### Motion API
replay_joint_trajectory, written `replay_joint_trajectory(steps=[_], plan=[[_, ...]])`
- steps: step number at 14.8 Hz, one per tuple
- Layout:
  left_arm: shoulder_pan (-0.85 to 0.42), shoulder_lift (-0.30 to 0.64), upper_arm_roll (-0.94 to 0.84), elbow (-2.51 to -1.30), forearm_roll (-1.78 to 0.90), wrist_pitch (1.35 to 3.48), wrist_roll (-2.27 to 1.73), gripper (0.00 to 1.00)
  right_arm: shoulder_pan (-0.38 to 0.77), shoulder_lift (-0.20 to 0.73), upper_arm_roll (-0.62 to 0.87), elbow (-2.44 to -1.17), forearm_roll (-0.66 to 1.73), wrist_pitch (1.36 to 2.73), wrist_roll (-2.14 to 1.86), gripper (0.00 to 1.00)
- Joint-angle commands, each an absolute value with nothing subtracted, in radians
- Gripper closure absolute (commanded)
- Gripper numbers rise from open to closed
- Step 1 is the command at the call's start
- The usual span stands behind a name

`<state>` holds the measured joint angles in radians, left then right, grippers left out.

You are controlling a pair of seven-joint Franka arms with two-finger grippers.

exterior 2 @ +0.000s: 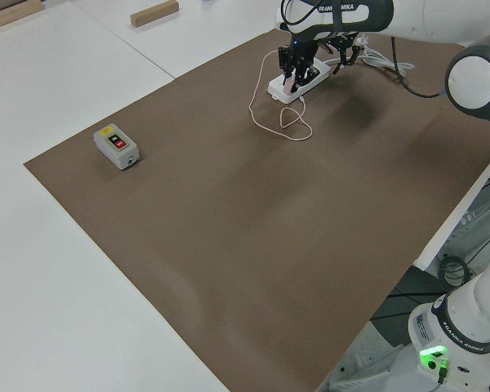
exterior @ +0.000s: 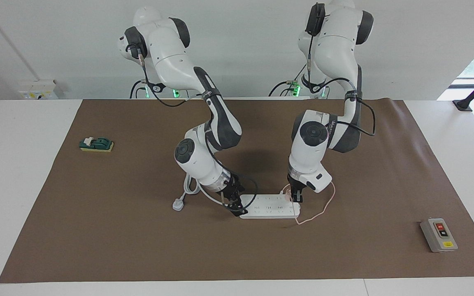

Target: Unplug charger and place it aside

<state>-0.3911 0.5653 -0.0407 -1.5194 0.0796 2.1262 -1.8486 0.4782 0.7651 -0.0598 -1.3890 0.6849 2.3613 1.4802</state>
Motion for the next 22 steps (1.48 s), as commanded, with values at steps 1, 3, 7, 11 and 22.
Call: replay_joint_trajectory(steps=[1,3,7,11,22], plan=[[-0.41,0.546,-0.029,-1.554,0.107,2.135,-1.865,1.0,0.463,0.801,-0.048,-1.345,0.672,2.375,1.463,0.0],[-0.414,0.548,-0.029,-1.552,0.107,2.135,-1.865,1.0,0.462,0.801,-0.048,-1.342,0.669,2.37,1.462,0.0],[-0.414,0.548,-0.029,-1.551,0.117,2.135,-1.865,1.0,0.462,0.808,-0.048,-1.318,0.66,2.365,1.454,0.0],[-0.414,0.548,-0.029,-1.548,0.12,2.132,-1.864,1.0,0.46,0.825,-0.048,-1.302,0.664,2.375,1.451,0.0],[-0.416,0.548,-0.029,-1.548,0.132,2.125,-1.859,1.0,0.439,0.839,-0.045,-1.289,0.678,2.385,1.434,0.66]])
